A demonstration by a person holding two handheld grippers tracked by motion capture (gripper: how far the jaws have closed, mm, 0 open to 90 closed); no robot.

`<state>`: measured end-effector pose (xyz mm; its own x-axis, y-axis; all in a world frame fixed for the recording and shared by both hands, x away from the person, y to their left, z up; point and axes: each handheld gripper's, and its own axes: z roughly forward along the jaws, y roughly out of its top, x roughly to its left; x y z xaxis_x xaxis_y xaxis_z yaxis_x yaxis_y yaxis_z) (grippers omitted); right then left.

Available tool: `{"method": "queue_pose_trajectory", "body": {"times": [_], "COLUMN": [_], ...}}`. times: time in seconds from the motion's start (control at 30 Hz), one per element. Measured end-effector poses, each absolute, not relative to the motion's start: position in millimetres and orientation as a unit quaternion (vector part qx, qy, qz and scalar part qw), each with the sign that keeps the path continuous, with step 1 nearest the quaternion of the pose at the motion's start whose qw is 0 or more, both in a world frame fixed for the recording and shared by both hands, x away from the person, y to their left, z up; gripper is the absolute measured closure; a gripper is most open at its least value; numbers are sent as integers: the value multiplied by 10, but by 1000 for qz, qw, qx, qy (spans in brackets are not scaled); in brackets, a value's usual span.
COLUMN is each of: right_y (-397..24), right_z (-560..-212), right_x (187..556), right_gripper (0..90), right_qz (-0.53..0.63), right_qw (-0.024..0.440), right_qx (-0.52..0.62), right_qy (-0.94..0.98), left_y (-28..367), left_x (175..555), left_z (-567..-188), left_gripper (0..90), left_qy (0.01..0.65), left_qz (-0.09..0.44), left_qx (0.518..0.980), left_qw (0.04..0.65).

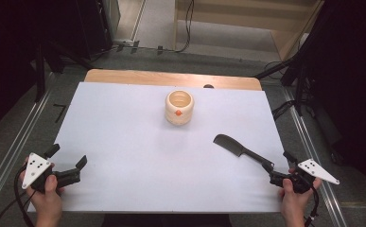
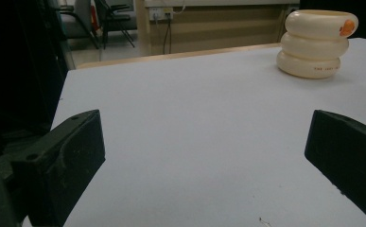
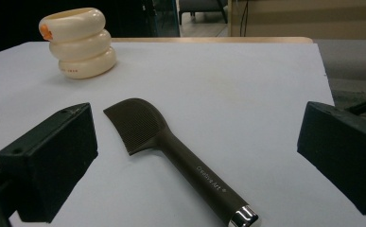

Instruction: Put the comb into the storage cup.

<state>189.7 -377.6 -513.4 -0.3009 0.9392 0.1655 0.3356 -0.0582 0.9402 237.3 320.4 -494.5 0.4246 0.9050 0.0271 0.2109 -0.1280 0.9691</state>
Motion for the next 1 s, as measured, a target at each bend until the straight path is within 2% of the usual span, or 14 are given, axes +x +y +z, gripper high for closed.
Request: {"method": "queue_pose_trajectory", "body": {"times": [0.1, 0.17, 0.2, 0.6, 1.0], "right_y": [-3764, -3765, -3766, -3713, -3655], "right_z": [-5120, -5105, -5091, -4785, -4516], "right_x": [1904, 1910, 1915, 1963, 2249], "right_gripper": [8, 104, 116, 117, 127], "right_qz": [512, 511, 512, 471, 410], "right_qw": [291, 283, 274, 270, 223], "right_qx": [508, 508, 508, 496, 483], "right_qy": [628, 633, 636, 677, 741], "left_y": [3206, 3204, 3202, 3205, 3193], "left_x": [2377, 2378, 2381, 2385, 2393], "left_z": [-4948, -4948, -4949, -4951, -4954], "left_gripper": [0, 0, 0, 0, 0], "left_qy": [418, 418, 419, 416, 415], "left_qz": [338, 338, 338, 335, 334], "left_qx": [670, 669, 669, 672, 674], "left_qw": [513, 513, 512, 514, 512]}}
